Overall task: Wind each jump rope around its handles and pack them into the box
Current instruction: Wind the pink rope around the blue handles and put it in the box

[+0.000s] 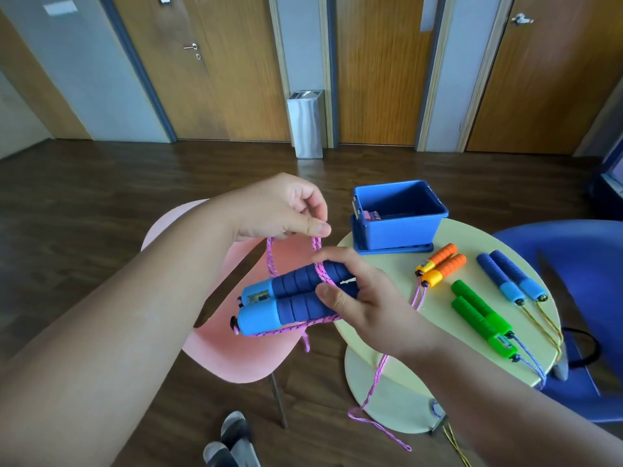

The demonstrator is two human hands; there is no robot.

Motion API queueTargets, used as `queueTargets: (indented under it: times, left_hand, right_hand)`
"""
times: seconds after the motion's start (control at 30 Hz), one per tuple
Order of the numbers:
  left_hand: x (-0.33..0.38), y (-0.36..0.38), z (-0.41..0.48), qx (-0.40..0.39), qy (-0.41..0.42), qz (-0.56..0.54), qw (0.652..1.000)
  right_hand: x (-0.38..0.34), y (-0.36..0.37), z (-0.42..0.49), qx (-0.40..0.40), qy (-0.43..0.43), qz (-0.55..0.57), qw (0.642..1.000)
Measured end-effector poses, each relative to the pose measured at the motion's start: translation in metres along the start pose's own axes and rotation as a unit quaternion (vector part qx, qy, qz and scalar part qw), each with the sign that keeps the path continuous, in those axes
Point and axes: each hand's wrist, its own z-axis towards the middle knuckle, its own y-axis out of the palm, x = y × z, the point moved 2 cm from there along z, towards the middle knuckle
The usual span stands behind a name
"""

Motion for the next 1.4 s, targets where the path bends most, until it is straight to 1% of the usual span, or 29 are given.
queueTargets:
  times: [0.07,0.17,0.23,0.3,0.4,0.5,0.57,0.63,0.7,0.8,0.83,0.87,0.9,0.93,0.97,1.0,1.03,1.07,1.1,1.13,1.23,1.33,1.4]
  left_hand:
    - [0.01,0.003,0.004,-0.004,0.01,0.015,1.0]
    - [0.022,0.004,0.01,-0.005,0.022,0.068,0.997]
    - [0.024,0.005,0.014,0.0,0.032,0.08,0.996]
    - [0.023,0.004,0.017,0.013,0.037,0.069,0.997]
    - [0.019,0.0,0.021,0.003,0.033,0.019,0.999]
    - [0.01,-0.008,0.024,-0.05,0.028,-0.021,0.998]
    - [0.002,-0.012,0.026,-0.082,0.022,-0.07,0.994]
    - [-0.014,-0.013,0.031,-0.082,0.015,-0.135,0.987]
    - [-0.026,-0.013,0.032,-0.076,0.029,-0.202,0.976]
    - [-0.04,0.007,0.034,-0.075,0.042,-0.227,0.97]
    - [-0.055,0.013,0.033,-0.039,0.049,-0.236,0.97]
    - [-0.093,0.001,0.05,0.073,0.034,-0.25,0.965]
    - [-0.12,0.014,0.067,0.123,0.069,-0.28,0.95]
    - [-0.14,0.025,0.067,0.151,0.153,-0.407,0.888]
    - [-0.154,0.041,0.061,0.224,0.031,-0.282,0.932]
    - [-0.142,0.07,0.04,0.15,-0.054,-0.26,0.952]
    - [-0.112,0.094,0.024,0.104,-0.059,-0.158,0.98]
    - [-0.079,0.125,0.013,0.052,-0.008,-0.178,0.983]
    - [-0.073,0.141,0.004,0.004,0.009,-0.202,0.979]
    - [-0.058,0.152,0.001,0.012,0.025,-0.231,0.973]
    - [-0.046,0.147,-0.018,0.044,0.035,-0.223,0.973]
    - [-0.028,0.123,-0.031,0.062,0.062,-0.21,0.974]
    - [-0.016,0.103,-0.035,0.091,0.07,-0.21,0.971]
  right_hand:
    - [0.0,-0.002,0.001,-0.016,0.013,-0.005,1.0]
    - [0.0,-0.005,0.003,-0.031,0.034,-0.019,0.999]
    - [0.0,-0.008,0.004,-0.024,0.036,-0.024,0.999]
    - [-0.003,-0.013,0.004,-0.007,0.04,-0.005,0.999]
    - [-0.006,-0.02,0.0,0.018,0.042,0.028,0.999]
    - [-0.007,-0.024,-0.006,0.04,0.047,0.051,0.997]
    - [-0.008,-0.025,-0.008,0.057,0.056,0.077,0.994]
    - [-0.011,-0.029,-0.009,0.076,0.06,0.097,0.991]
    - [-0.017,-0.032,-0.009,0.085,0.054,0.104,0.989]
    - [-0.031,-0.033,-0.005,0.091,0.031,0.1,0.99]
    - [-0.035,-0.033,-0.001,0.093,0.024,0.098,0.991]
    - [-0.039,-0.033,0.004,0.096,0.018,0.095,0.991]
    - [-0.041,-0.033,0.009,0.101,0.016,0.092,0.99]
    - [-0.042,-0.034,0.015,0.11,0.019,0.091,0.99]
    - [-0.041,-0.037,0.021,0.121,0.024,0.089,0.988]
    - [-0.039,-0.04,0.026,0.133,0.029,0.083,0.987]
    - [-0.035,-0.045,0.031,0.147,0.031,0.069,0.986]
    - [-0.031,-0.048,0.036,0.16,0.031,0.048,0.985]
    - [-0.025,-0.052,0.04,0.169,0.032,0.026,0.985]
    - [-0.02,-0.054,0.042,0.173,0.035,0.006,0.984]
    - [0.001,-0.06,0.042,0.177,0.055,-0.054,0.981]
    - [0.021,-0.059,0.036,0.159,0.074,-0.055,0.983]
    - [0.029,-0.055,0.031,0.152,0.075,-0.061,0.984]
